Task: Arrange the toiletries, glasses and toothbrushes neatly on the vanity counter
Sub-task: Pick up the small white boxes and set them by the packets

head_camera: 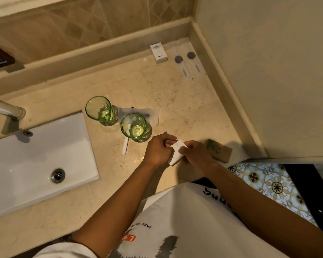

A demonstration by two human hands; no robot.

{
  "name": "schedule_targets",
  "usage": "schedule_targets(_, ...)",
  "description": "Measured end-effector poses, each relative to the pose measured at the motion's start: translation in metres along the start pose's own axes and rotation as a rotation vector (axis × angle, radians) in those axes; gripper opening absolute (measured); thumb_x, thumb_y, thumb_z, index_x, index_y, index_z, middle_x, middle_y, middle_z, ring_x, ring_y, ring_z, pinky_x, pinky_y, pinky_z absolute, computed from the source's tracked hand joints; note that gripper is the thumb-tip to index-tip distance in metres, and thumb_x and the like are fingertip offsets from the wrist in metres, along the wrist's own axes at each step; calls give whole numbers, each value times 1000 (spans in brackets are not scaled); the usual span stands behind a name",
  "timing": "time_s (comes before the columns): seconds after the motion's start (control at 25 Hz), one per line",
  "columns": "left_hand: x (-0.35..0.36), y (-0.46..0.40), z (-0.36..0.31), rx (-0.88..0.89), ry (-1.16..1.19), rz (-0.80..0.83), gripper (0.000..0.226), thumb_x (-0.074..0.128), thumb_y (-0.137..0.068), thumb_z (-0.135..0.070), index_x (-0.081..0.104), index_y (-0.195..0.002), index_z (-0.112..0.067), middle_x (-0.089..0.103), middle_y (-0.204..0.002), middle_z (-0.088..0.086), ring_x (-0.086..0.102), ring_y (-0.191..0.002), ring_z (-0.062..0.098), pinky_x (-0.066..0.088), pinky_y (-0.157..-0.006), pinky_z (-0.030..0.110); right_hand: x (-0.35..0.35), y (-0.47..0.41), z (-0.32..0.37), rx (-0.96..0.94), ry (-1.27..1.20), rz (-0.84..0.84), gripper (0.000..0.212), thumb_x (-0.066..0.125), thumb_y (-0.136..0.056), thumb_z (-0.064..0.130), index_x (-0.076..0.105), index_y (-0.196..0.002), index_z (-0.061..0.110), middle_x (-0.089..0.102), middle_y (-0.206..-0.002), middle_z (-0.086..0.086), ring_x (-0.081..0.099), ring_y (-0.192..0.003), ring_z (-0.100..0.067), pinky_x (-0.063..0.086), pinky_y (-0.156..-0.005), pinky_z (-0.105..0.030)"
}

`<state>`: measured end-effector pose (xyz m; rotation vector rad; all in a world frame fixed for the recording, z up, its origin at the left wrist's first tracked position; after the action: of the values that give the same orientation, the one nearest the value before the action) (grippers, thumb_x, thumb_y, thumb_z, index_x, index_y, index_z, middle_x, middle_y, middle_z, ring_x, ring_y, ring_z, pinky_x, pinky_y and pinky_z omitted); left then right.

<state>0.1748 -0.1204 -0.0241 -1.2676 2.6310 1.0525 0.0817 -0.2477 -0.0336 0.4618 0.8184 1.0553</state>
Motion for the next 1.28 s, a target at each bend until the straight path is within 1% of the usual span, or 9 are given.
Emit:
schedule_targets(0.08,-7,-8,-15,9,59,-40,47,54,-79,10,70,-117,-13,75,-105,0,70,-103,19,59,-94,38,-12,-8,16,1,-101,-7,13,62,-88,14,68,-77,17,71,-69,-8,63,-61,-18,57,-66,-35)
schedule_targets(0.2,-20,-23,-33,18,98,-121,47,62,-83,4,63,-126,-16,73,-112,1,69,-102,16,60,-92,40,-26,-22,43,-14,-219,-40,7,64,-89,16,70,-86,18,71,-59,-3,64,-56,-16,58,-67,-34)
schedule_targets(0.4,-44,-57,-71,28,98,-220,39,68,-85,-11,63,-122,-23,69,-100,-10,67,-86,4,57,-73,26,-44,-65,98,-81,-376,8,13,64,-92,19,73,-88,12,65,-62,-9,55,-57,-19,45,-60,-35)
schedule_targets(0.52,-59,-86,-89,-29,167,-213,34,67,-84,-5,68,-116,-18,72,-104,3,71,-93,18,60,-82,35,-43,-92,128,-96,-494,56,14,62,-93,15,72,-88,8,57,-63,-12,48,-59,-22,39,-56,-33)
schedule_targets(0.64,-84,-121,-104,-101,324,-224,29,69,-85,4,72,-111,-9,74,-106,14,74,-95,30,63,-77,36,-42,-120,168,-188,-556,91,15,61,-95,14,72,-96,4,58,-75,-19,49,-67,-24,42,-65,-36)
schedule_targets(0.76,-110,-155,-114,-107,435,-260,26,69,-86,7,72,-105,-11,76,-96,11,75,-80,21,59,-60,25,-36,-149,204,-230,-556,168,17,60,-95,15,73,-105,9,63,-89,-23,52,-74,-23,45,-68,-35)
schedule_targets(0.88,-129,-185,-115,-124,522,-292,23,71,-85,5,72,-103,-10,75,-86,7,75,-67,13,58,-56,23,-28,-179,222,-179,-535,155,27,61,-90,7,67,-116,12,68,-86,-17,56,-69,-19,49,-59,-28)
schedule_targets(1.08,-150,-229,-103,-176,478,-369,14,76,-86,-3,71,-96,-11,72,-81,4,75,-82,22,61,-63,25,-7,-222,237,-170,-401,96,21,68,-88,10,67,-99,28,75,-74,7,67,-59,-9,54,-56,-23)
schedule_targets(1.28,-152,-251,-97,-215,541,-519,17,77,-86,-8,66,-99,-6,73,-94,16,75,-84,31,62,-81,42,15,-246,236,-100,-510,-31,37,66,-88,5,52,-118,21,73,-102,-7,75,-77,-20,56,-61,-26)
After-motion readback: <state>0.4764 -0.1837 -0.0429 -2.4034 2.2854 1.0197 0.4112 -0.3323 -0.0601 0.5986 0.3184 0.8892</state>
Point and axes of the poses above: each hand's wrist, its own y-axis away from the middle knuckle, its own x-axis out of the palm, z = x × y, the point moved 6 cm from there along -y, towards the middle knuckle
